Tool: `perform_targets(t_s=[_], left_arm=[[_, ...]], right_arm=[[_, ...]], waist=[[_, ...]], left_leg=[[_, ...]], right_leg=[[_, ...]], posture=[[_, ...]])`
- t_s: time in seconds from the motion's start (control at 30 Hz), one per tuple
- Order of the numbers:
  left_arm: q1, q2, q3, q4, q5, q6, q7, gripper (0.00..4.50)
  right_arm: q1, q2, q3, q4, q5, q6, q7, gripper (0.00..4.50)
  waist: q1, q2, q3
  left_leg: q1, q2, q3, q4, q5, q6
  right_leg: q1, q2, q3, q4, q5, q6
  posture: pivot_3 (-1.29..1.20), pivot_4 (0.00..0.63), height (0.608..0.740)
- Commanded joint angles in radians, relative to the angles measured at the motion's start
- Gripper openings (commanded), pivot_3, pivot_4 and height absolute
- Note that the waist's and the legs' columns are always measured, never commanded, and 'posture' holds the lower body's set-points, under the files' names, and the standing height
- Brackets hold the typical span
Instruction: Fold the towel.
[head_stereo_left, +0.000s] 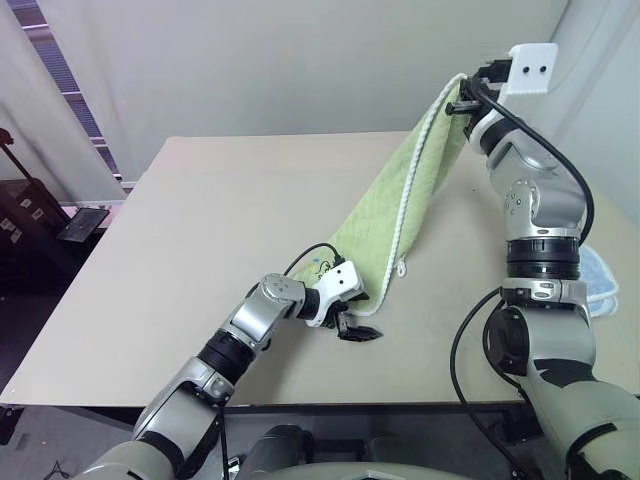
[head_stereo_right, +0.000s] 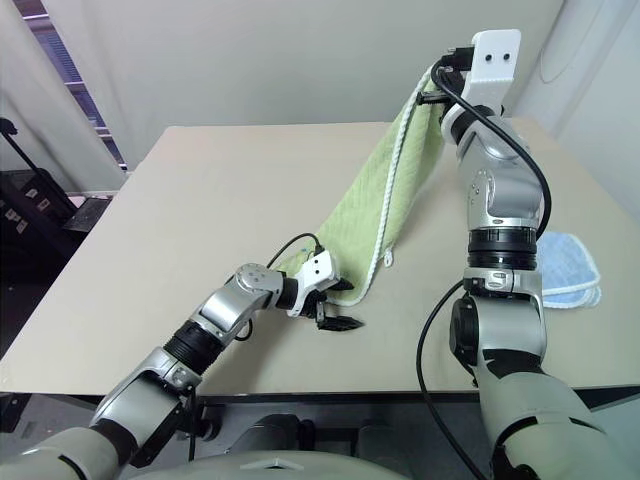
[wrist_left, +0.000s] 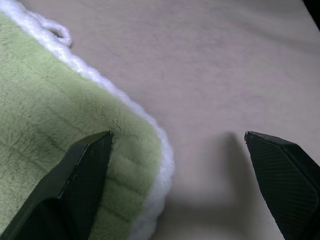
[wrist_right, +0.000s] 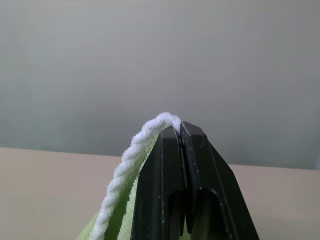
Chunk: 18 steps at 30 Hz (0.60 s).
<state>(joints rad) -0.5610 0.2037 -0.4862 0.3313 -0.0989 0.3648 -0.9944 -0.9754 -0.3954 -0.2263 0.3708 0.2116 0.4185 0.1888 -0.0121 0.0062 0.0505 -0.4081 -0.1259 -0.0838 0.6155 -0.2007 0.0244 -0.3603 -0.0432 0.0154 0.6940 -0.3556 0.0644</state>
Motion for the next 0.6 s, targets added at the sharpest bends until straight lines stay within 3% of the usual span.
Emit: perform_targets(t_s=[0.03,0.33,0.6], left_arm=[[-0.008,0.009,-0.027,0.026,0.048,0.023,0.001,3.17],[0.011,0.012,-0.019,-0.014,0.034,0.114,-0.038,0.02],[-0.008,-0.004,0.067,-0.015,-0.025,0.128,-0.045,0.02]], right_arm=[[-0.011,-0.011,-0.011,-0.070,0.004,-0.013,-0.008,0.00],[-0.003,-0.009,-0.017,-0.129,0.017,0.026,-0.020,0.00],[0.019,-0.024,-0.029,-0.128,0.012,0.034,-0.030,0.00]], waist=[[-0.001,0.000,0.000],[-0.002,0.000,0.000],[-0.002,0.000,0.000]], left_leg=[[0.000,0.000,0.000,0.000,0.000,0.000],[0.000,0.000,0.000,-0.002,0.000,0.000],[0.000,0.000,0.000,-0.002,0.000,0.000]], right_leg=[[0.000,0.000,0.000,0.000,0.000,0.000],[-0.001,0.000,0.000,0.000,0.000,0.000],[-0.001,0.000,0.000,0.000,0.000,0.000]], posture=[[0.00,0.000,0.740],[0.00,0.000,0.740],[0.00,0.000,0.740]])
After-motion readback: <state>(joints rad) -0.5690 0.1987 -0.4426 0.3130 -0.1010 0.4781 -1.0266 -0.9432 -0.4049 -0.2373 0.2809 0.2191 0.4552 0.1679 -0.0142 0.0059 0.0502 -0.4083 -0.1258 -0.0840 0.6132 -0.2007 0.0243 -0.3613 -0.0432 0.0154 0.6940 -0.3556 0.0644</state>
